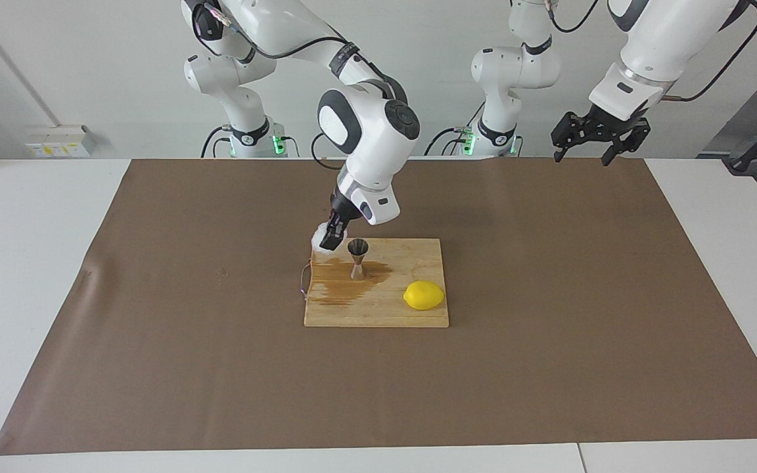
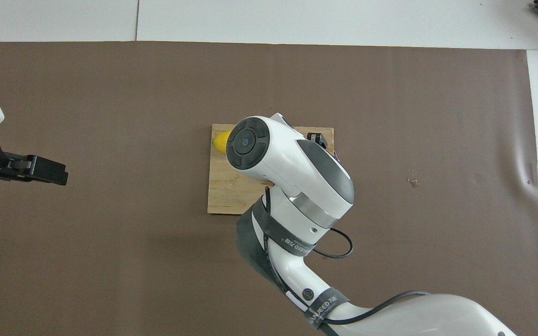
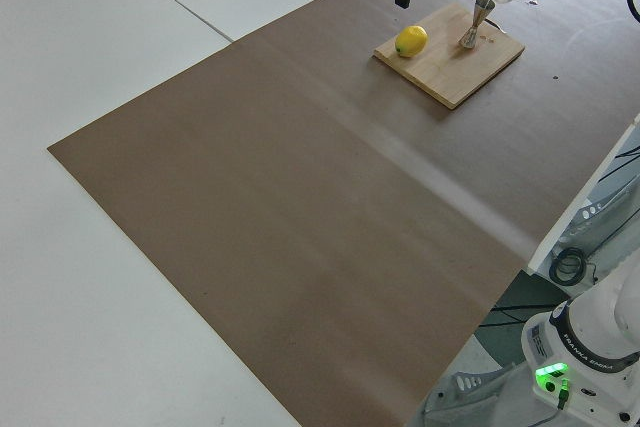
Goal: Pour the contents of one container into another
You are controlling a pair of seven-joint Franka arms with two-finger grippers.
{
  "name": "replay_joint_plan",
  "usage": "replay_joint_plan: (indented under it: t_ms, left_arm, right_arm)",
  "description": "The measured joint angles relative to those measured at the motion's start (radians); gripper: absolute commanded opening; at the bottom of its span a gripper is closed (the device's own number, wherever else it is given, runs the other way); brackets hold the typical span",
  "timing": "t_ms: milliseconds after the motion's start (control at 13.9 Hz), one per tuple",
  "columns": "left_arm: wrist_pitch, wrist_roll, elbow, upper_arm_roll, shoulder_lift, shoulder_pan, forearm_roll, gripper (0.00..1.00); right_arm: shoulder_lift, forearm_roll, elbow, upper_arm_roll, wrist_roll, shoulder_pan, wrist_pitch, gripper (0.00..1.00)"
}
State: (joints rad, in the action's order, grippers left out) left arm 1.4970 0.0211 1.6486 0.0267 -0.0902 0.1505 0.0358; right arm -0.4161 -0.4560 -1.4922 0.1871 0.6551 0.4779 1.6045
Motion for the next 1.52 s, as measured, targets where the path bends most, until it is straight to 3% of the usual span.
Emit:
replay_joint_plan:
  t_ms: [1515]
  left_arm:
    - [0.0, 0.0, 0.003, 0.0, 0.0, 0.0, 0.0, 1.0]
  right_arm:
    - [-0.064, -0.159, 0.047, 0.09, 0.0, 0.003, -0.074, 0.0]
